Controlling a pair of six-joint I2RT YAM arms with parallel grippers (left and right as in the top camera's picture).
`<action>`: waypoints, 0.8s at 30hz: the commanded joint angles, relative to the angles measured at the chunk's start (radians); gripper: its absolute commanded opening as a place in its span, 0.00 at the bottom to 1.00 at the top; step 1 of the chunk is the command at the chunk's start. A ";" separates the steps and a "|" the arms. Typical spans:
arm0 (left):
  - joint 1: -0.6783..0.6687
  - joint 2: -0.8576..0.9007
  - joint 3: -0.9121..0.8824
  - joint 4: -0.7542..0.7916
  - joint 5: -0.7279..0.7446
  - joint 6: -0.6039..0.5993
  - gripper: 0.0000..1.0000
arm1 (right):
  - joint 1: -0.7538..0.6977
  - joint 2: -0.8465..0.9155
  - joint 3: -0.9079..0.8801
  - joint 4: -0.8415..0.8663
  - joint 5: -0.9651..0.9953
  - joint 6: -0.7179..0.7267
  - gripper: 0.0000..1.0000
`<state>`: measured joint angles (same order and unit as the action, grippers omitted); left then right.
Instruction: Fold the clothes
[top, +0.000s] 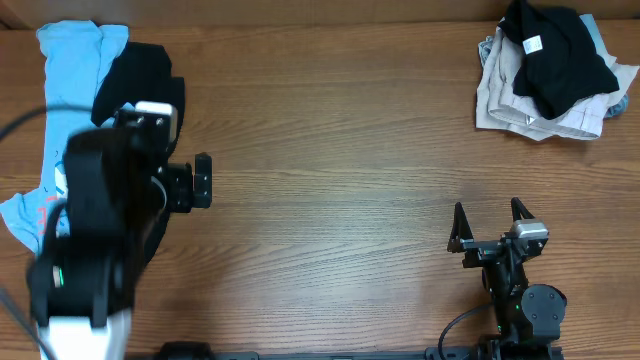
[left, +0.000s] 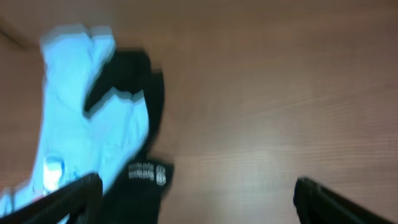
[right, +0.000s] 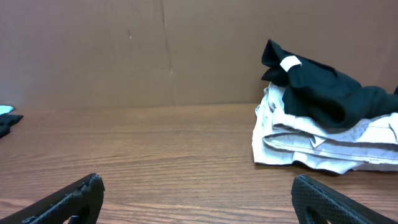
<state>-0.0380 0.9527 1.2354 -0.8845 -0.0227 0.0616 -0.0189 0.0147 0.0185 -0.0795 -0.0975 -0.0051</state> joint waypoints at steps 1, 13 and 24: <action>0.022 -0.162 -0.183 0.169 0.026 0.016 1.00 | 0.004 -0.012 -0.011 0.005 0.007 -0.005 1.00; 0.066 -0.642 -0.851 0.760 0.107 -0.004 1.00 | 0.004 -0.012 -0.011 0.005 0.007 -0.005 1.00; 0.067 -0.867 -1.124 0.915 0.090 -0.002 1.00 | 0.004 -0.012 -0.011 0.005 0.007 -0.005 1.00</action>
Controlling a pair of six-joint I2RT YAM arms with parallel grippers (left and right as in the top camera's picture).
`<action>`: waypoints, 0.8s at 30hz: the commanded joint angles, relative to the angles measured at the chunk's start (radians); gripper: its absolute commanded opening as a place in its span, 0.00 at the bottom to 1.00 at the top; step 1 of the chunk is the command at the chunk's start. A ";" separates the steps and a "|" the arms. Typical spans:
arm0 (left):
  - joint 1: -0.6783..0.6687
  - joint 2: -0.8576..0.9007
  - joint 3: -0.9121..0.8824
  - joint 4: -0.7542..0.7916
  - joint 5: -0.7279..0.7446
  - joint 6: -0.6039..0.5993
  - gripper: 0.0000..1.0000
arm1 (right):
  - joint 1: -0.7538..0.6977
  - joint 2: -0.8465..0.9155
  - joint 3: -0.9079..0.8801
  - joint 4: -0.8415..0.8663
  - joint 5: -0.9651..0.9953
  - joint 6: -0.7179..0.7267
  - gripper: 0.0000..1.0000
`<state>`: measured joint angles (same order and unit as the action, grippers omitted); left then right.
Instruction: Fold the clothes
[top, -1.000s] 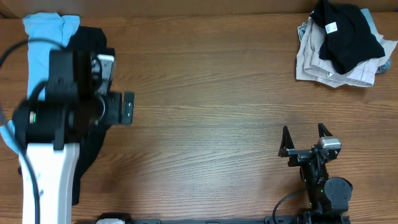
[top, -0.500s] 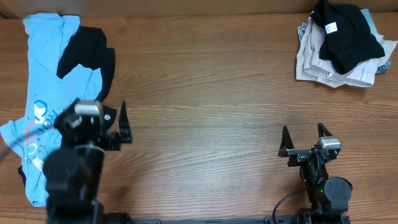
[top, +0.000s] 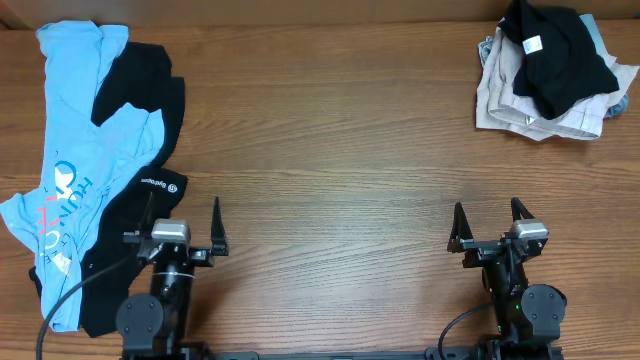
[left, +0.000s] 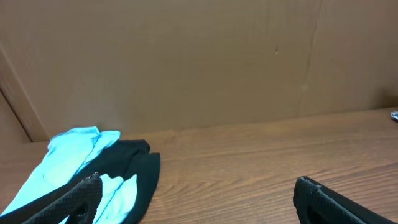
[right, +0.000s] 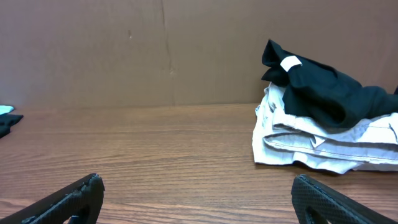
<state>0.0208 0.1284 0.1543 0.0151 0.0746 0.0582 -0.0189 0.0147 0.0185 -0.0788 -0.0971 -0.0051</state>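
Note:
A light blue T-shirt (top: 72, 130) lies spread over a black garment (top: 150, 110) along the table's left side; both show at the lower left of the left wrist view, blue T-shirt (left: 68, 155) and black garment (left: 140, 171). A pile of clothes, black garment (top: 555, 60) on whitish ones (top: 510, 100), sits at the far right corner, black garment (right: 317, 87) over whitish clothes (right: 323, 140). My left gripper (top: 184, 226) is open near the front edge, just right of the black garment's lower part. My right gripper (top: 490, 220) is open at the front right, empty.
A brown cardboard wall (left: 199, 62) stands behind the table's far edge. Bare wooden tabletop (top: 330, 150) stretches between the two heaps of clothing. A black cable (top: 70, 290) runs from the left arm's base.
My left arm was raised over the blue shirt and black garment at the left; now it is down at the front edge, gripper open and empty. The right arm has not moved.

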 joint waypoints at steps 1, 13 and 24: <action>0.008 -0.058 -0.061 0.023 -0.008 0.002 1.00 | 0.004 -0.012 -0.011 0.005 0.007 -0.005 1.00; 0.020 -0.125 -0.149 -0.098 -0.031 -0.016 1.00 | 0.004 -0.012 -0.011 0.005 0.007 -0.005 1.00; 0.020 -0.124 -0.150 -0.090 -0.033 -0.029 1.00 | 0.004 -0.012 -0.011 0.005 0.007 -0.005 1.00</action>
